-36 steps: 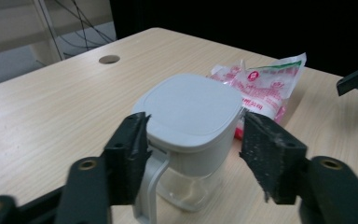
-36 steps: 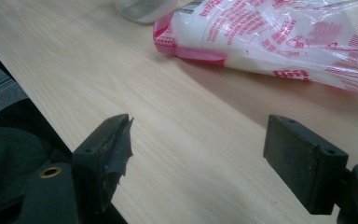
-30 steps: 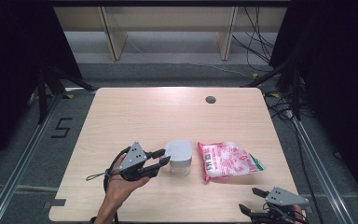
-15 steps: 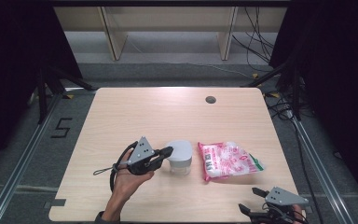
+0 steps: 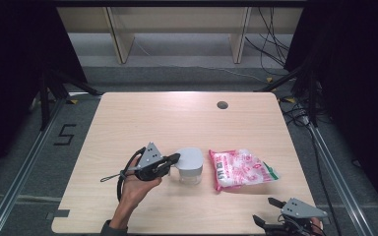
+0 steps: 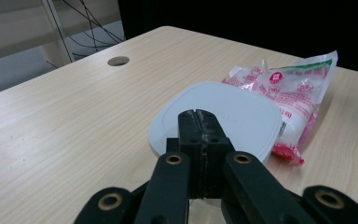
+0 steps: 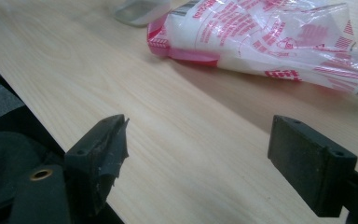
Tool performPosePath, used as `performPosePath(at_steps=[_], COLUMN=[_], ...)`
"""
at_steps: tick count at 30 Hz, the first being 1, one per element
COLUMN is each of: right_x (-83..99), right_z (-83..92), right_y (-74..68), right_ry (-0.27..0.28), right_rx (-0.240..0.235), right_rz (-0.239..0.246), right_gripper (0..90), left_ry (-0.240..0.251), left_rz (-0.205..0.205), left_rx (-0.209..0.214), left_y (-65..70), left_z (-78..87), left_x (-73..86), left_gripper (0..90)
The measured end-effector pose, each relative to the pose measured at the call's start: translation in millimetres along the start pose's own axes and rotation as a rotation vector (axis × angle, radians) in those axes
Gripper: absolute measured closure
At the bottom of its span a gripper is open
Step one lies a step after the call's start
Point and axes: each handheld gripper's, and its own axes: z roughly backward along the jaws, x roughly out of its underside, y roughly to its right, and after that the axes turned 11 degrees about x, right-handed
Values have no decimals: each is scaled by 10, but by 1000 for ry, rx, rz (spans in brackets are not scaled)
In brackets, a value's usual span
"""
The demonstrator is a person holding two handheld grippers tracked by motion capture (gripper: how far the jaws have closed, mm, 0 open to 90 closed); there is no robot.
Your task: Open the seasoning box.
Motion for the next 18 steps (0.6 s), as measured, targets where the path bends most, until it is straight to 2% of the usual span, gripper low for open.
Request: performPosePath(at_steps=[1,2,4,5,8,9,10,11,12,13,14,15,16,17,18], right_x=[0,-5,-16,-27,-61,-79,-136,-173,-173,-206,-246,-330,-381,-431,-431], right_z=[0,-3,-4,-14,-31,-23,-61,-95,-95,-119,-163,-222,-261,-276,-276], right_y=[0,2,9,-3,-11,-41,-57,-39,-39,-58,-47,-53,-47,-53,-53], right_ry=[0,12,36,51,80,82,112,135,135,131,153,166,189,193,193], right_rx=[0,6,39,30,20,14,-8,4,4,0,-8,-22,-47,-64,-64], right_rz=[0,-6,1,-17,-39,-64,-55,-25,-25,-42,-30,-17,0,15,15], right_gripper=[201,172,150,151,151,151,156,157,157,167,189,260,323,379,379], left_ry=[0,-9,-4,0,4,-19,-37,-56,-56,-76,-58,-77,-93,-102,-110], left_rz=[0,-20,-11,-24,-19,-155,-191,-263,-263,-309,-317,-386,-445,-488,-545], left_rx=[0,-5,-13,-37,-52,-153,-224,-197,-197,-164,-73,-60,-70,-71,-70], left_y=[0,-6,-9,-30,-41,-130,-167,-214,-214,-237,-245,-281,-306,-327,-357], left_z=[0,5,8,24,43,99,136,152,152,160,123,132,146,154,162], left_x=[0,-3,4,12,22,-8,-19,-35,-35,-50,-54,-85,-115,-137,-164], left_gripper=[892,892,892,892,891,891,889,889,889,889,889,889,889,890,890])
